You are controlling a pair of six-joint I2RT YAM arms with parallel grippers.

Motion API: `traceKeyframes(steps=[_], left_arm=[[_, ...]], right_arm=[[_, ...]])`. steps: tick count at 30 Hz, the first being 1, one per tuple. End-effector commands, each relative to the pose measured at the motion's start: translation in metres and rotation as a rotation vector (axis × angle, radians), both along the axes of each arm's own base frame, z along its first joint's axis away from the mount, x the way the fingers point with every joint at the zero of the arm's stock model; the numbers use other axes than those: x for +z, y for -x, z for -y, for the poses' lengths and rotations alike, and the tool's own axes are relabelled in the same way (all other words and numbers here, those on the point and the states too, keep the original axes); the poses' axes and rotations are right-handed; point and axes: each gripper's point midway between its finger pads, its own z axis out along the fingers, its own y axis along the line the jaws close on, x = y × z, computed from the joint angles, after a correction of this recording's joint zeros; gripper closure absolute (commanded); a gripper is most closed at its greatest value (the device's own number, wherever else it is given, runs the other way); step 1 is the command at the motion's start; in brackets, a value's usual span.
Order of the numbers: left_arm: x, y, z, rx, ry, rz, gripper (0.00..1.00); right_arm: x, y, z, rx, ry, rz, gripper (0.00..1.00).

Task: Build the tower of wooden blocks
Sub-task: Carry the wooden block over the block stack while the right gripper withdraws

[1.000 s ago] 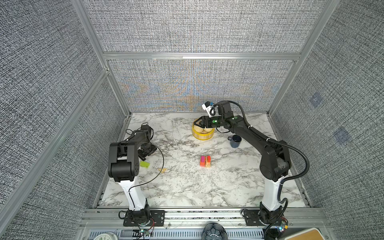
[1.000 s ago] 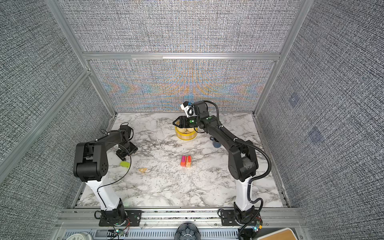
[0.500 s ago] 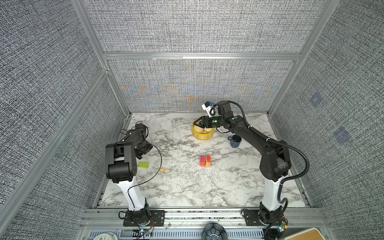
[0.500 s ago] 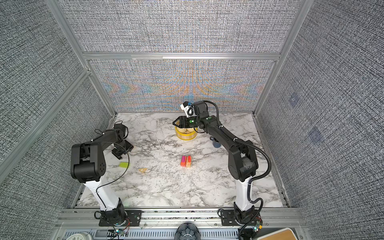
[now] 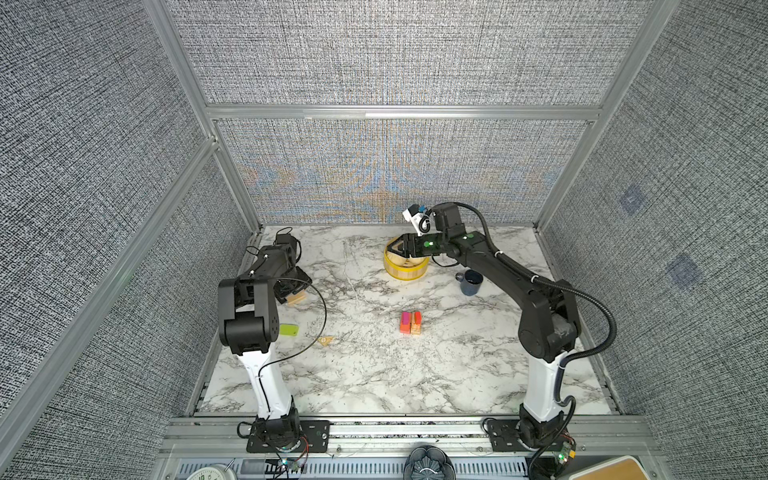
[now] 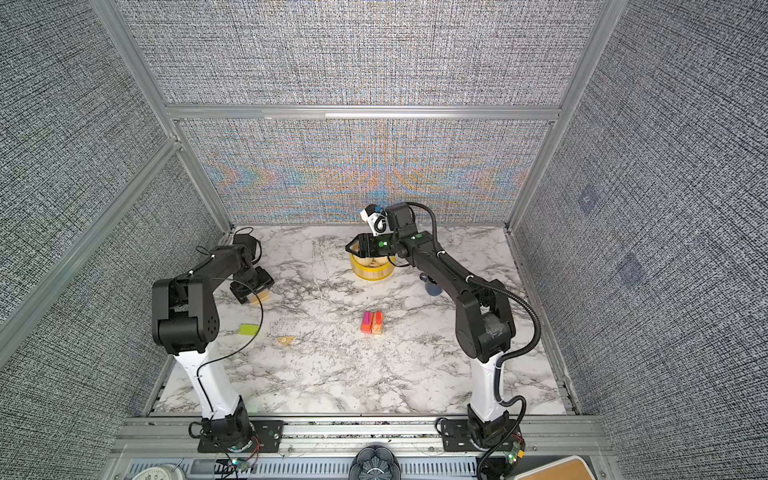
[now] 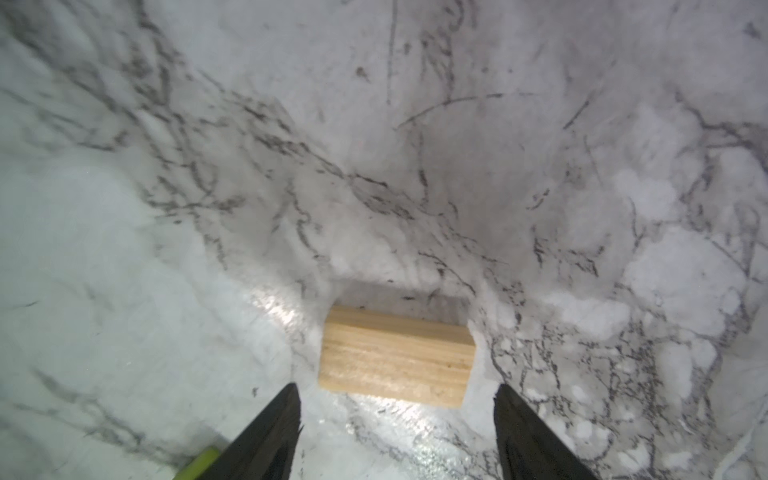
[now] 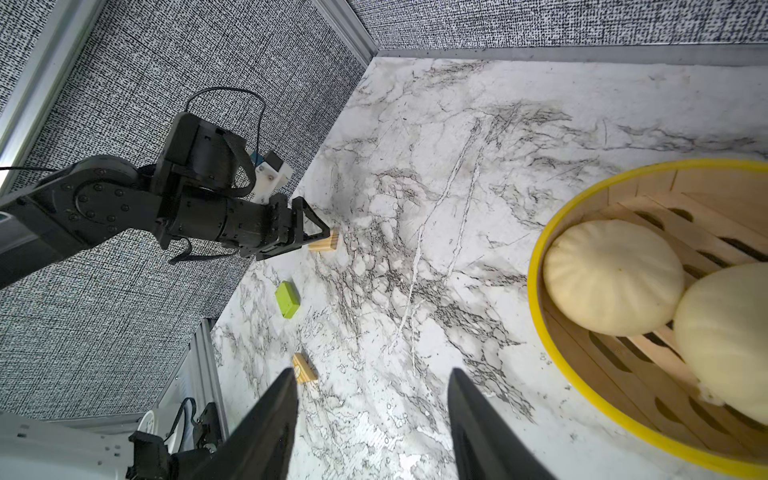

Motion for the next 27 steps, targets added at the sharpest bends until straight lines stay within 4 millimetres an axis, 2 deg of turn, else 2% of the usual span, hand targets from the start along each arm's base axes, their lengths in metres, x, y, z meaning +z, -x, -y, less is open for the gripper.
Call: traceKeyframes(steps=[1,7,15,27], left_arm=[[0.000,-0.003,0.007,-0.077,0.014,0.003,0.21],[0.000,-0.007,0.008,-0.135,0.001,0.019,0.15],[0.001,-0.001,0.001,-0.166,-0.045,0.005,0.10],[-0.011,0.001,-0.003,-0.166,-0.055,-0.021,0.10]], right_arm=[[0.002,-0.001,0.000,0.003,0.006,0.014,0.40],[-0.001,-0.003,0.000,0.002,0.008,0.010,0.38],[-0.003,-0.004,-0.001,0.004,0.009,0.006,0.37],[-0.005,-0.004,-0.002,0.007,0.011,0.000,0.37]])
